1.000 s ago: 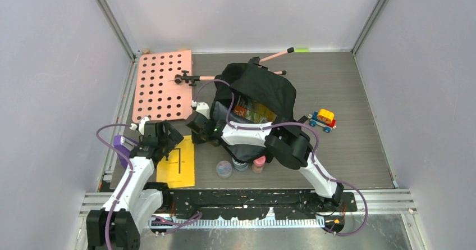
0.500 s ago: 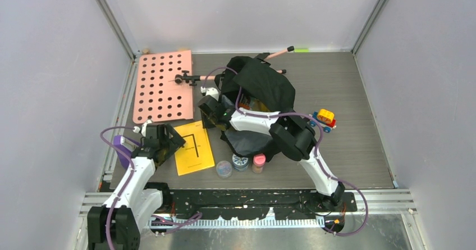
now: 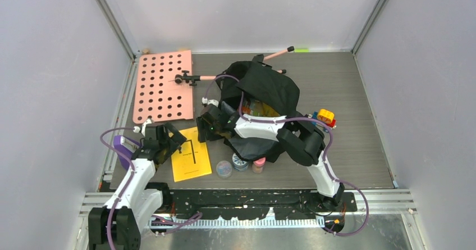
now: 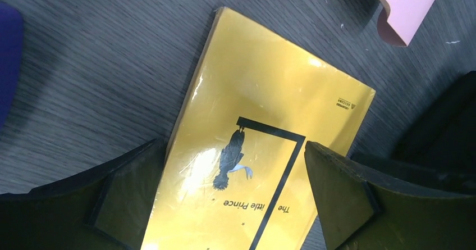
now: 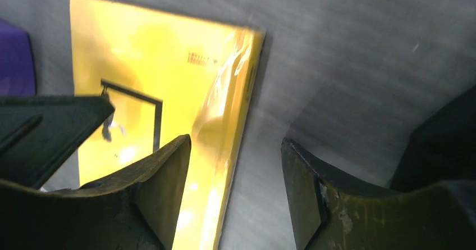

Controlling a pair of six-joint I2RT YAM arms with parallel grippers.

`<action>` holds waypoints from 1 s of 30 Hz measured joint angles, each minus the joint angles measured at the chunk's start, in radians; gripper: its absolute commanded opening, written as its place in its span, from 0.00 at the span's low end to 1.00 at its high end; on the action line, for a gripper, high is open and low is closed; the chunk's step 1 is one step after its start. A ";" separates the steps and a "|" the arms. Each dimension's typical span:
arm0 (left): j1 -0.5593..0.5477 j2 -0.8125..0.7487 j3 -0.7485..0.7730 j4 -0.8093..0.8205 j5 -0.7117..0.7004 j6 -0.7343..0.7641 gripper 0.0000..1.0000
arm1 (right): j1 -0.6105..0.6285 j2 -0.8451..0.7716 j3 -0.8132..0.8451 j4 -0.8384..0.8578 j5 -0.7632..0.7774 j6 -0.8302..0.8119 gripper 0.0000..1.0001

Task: Pack the student bag
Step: Pick up the book from the center of the board.

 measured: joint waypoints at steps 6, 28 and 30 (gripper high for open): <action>0.000 -0.037 -0.018 -0.006 -0.005 -0.027 1.00 | 0.020 -0.033 -0.045 -0.007 -0.049 0.087 0.67; 0.020 -0.465 -0.140 -0.106 0.100 -0.092 0.66 | 0.010 -0.061 -0.100 0.008 -0.118 0.114 0.44; 0.020 -0.533 -0.140 -0.140 0.106 -0.102 0.66 | 0.011 -0.071 -0.106 0.008 -0.113 0.112 0.43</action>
